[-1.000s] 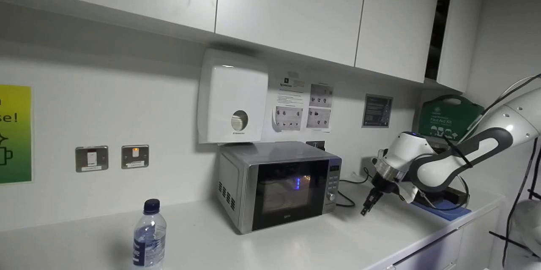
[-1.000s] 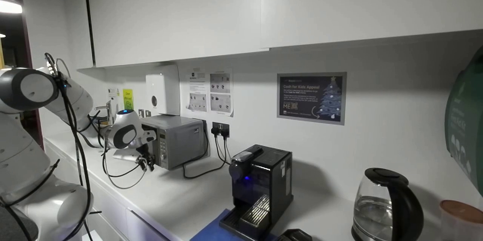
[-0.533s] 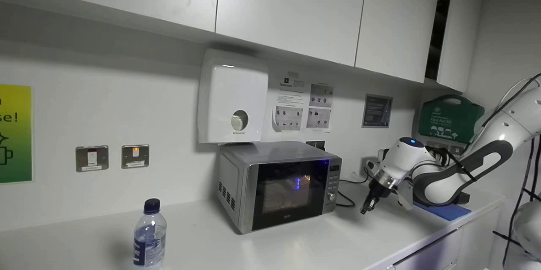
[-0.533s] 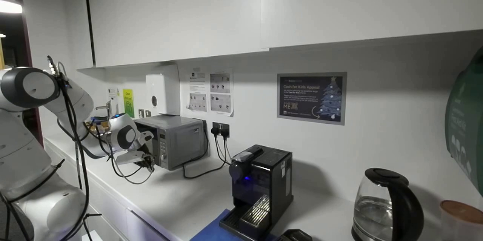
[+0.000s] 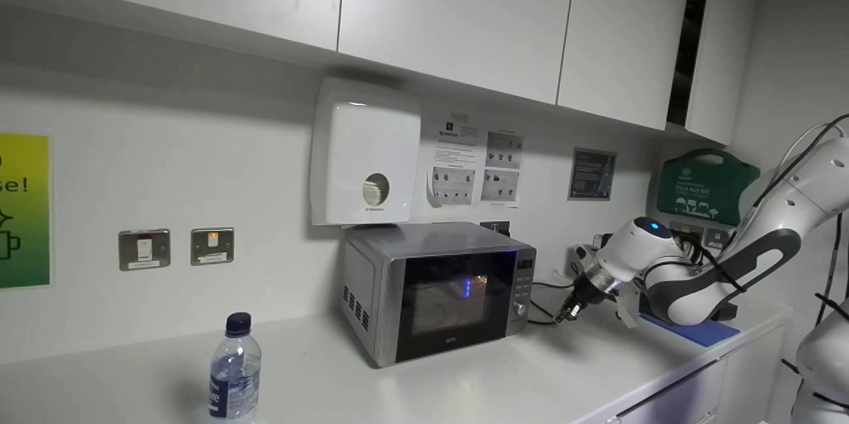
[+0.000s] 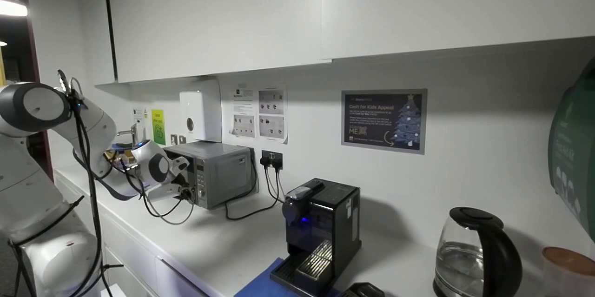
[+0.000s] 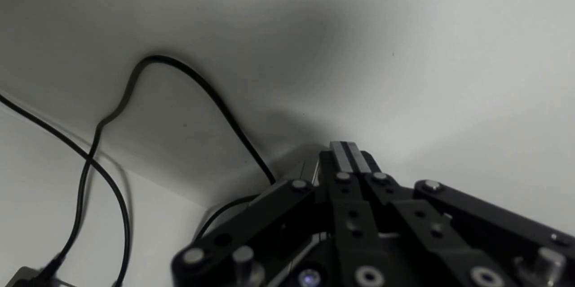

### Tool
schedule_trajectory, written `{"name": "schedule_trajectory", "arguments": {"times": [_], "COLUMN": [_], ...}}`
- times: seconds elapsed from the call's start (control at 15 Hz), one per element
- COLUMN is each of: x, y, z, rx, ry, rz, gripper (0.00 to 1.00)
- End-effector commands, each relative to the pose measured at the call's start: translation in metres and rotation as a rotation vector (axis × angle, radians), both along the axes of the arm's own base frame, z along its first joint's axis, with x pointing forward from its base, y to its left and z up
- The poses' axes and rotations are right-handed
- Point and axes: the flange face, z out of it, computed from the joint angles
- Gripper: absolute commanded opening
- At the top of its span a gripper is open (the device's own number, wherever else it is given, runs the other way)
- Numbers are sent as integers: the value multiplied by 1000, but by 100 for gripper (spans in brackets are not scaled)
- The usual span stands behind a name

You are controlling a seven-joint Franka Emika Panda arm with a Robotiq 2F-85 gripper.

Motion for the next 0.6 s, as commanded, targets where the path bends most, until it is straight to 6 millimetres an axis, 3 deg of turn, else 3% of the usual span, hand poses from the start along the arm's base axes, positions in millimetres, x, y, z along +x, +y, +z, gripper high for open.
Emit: {"name": "schedule_trajectory", "arguments": {"times": [0.0,0.47,0.53], "x": [11,16,17], "y": [8,29,32], "z": [5,-1,-4], "rx": [51,128,140], "ry": [-44,-15,9], "rz": [-27,-130,-123], "gripper": [0,0,26]}}
